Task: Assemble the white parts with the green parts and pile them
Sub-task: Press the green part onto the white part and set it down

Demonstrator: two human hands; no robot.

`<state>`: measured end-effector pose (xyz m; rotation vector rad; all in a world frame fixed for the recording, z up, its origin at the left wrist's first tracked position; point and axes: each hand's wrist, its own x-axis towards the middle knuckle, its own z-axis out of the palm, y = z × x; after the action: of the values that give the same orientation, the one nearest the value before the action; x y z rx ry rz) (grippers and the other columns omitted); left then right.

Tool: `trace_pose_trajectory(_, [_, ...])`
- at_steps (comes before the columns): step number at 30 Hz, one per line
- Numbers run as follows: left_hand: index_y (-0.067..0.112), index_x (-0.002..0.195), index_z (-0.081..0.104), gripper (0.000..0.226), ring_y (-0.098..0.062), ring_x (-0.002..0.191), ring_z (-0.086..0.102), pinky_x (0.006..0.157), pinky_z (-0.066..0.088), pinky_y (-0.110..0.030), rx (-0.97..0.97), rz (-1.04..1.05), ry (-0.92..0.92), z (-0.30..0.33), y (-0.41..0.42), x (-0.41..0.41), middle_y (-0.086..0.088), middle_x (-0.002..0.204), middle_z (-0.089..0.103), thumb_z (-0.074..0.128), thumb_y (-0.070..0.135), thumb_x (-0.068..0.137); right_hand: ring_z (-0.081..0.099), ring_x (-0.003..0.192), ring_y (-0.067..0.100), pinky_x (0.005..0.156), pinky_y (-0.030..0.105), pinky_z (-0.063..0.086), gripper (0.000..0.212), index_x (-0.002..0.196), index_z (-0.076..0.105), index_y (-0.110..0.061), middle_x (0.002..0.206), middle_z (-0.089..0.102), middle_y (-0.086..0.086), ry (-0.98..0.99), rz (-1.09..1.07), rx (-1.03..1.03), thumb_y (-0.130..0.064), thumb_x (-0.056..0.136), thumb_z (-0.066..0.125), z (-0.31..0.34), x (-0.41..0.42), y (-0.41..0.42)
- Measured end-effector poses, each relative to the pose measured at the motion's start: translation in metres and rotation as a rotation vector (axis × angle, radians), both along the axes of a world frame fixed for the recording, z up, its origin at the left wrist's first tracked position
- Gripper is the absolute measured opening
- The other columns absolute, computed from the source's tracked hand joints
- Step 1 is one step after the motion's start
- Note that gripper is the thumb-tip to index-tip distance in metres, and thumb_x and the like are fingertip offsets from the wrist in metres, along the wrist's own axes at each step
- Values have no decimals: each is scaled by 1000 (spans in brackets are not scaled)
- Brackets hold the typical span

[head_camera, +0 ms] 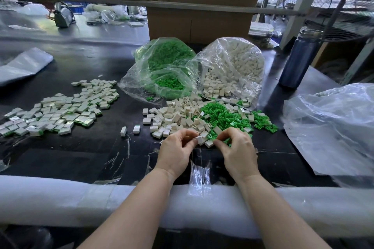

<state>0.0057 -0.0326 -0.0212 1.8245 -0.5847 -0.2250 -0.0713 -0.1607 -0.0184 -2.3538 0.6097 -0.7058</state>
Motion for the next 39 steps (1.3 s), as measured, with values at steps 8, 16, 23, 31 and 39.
trace_pose_trajectory(8, [21, 89, 62, 8, -15, 85, 66, 83, 54, -29, -12, -22, 37, 1, 1, 0, -1, 89, 69, 62, 14, 88, 61, 69, 4, 69, 18, 52, 23, 76, 59, -27, 73, 64, -10, -250, 156, 267, -7, 80, 71, 3, -2, 2])
trace_pose_trajectory(16, [26, 89, 64, 17, -29, 81, 64, 78, 55, -44, -22, -28, 43, 2, 1, -1, -3, 85, 65, 59, 9, 89, 62, 71, 0, 70, 8, 48, 27, 77, 63, -25, 76, 65, -11, -226, 188, 342, 1, 78, 71, 3, -1, 1])
trace_pose_trajectory(23, [15, 98, 63, 11, -21, 85, 64, 84, 54, -39, -22, -11, 14, 2, 1, -2, -4, 90, 67, 62, 11, 87, 58, 76, 1, 73, 15, 49, 21, 84, 61, -24, 81, 63, -7, -217, 228, 332, -3, 87, 62, 3, -2, 2])
trace_pose_trajectory(31, [26, 97, 61, 16, -22, 85, 63, 80, 55, -40, -8, -47, -13, 2, 1, -4, -3, 91, 64, 54, 12, 92, 61, 80, -3, 76, 8, 47, 19, 88, 66, -20, 86, 66, -11, -231, 238, 393, -2, 84, 65, 4, -2, 2])
trace_pose_trajectory(39, [29, 86, 65, 23, -18, 81, 66, 84, 54, -33, -32, -72, -19, 4, 1, -3, -1, 93, 68, 63, 6, 85, 59, 72, -4, 71, 10, 47, 25, 78, 63, -25, 76, 65, -10, -240, 273, 404, -1, 83, 66, 5, -2, 2])
